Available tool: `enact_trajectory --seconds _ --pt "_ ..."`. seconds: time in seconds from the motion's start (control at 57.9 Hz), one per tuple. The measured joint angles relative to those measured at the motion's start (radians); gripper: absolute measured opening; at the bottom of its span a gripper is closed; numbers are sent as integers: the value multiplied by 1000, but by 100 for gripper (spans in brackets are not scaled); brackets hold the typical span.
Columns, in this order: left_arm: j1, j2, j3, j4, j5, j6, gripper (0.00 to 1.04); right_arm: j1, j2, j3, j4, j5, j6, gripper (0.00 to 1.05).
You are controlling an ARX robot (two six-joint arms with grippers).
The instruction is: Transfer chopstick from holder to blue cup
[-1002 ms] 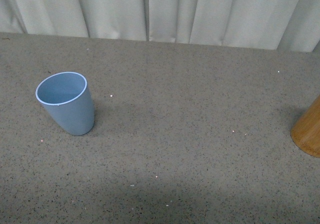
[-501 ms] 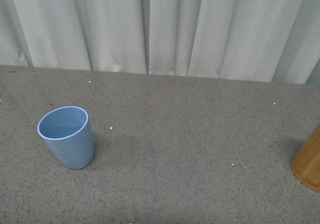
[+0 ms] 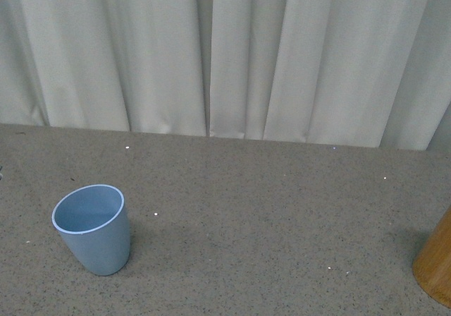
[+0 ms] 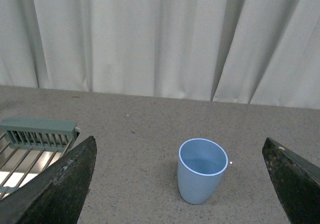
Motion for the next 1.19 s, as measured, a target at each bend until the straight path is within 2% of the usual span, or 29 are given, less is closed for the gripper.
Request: enact_trajectory --seconds 1.192 --pt "0 0 0 0 0 0 98 0 0 0 0 0 0 95"
